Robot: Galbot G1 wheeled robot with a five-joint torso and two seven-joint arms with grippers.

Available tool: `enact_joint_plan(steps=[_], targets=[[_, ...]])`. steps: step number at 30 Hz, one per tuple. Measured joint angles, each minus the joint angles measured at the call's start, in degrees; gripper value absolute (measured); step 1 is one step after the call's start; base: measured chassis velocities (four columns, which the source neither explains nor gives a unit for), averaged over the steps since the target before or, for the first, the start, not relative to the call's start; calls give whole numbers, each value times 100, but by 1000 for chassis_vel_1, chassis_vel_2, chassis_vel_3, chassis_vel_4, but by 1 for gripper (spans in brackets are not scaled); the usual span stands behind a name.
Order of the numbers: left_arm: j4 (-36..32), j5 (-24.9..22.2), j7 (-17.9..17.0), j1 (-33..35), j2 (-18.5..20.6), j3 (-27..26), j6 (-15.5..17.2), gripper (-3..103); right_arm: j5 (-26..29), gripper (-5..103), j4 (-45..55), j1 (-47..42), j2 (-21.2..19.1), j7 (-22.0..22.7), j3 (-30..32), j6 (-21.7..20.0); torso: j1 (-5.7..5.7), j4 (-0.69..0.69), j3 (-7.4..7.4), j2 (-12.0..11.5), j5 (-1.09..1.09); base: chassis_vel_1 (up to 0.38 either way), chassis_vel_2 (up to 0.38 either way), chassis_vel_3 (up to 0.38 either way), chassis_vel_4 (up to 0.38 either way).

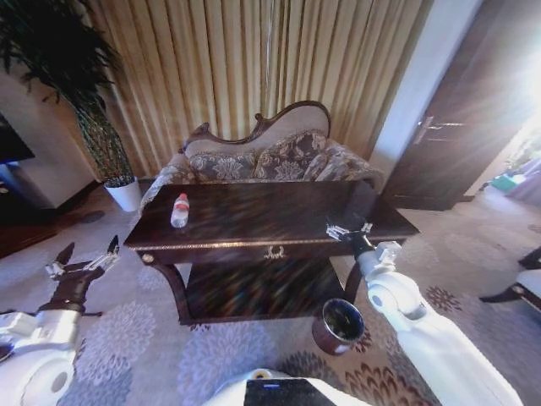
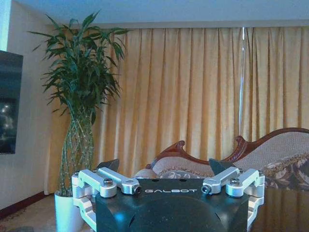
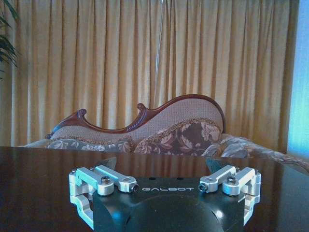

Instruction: Move to the front of the table and place the trash on the table into the trash bin.

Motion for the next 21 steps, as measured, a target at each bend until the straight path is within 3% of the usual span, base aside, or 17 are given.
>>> enact_joint_plan(steps=[8, 21], targets=[[9, 6, 4, 4, -9, 15, 2, 100, 61, 100, -17, 62, -53, 12, -112, 41, 1, -1, 0, 0, 1, -162, 142, 154, -162], [-34, 27, -5, 29, -81, -19, 76, 100, 300, 100, 61, 183, -395, 28, -359, -254, -6, 0, -2, 4, 1, -3, 4, 4, -6]])
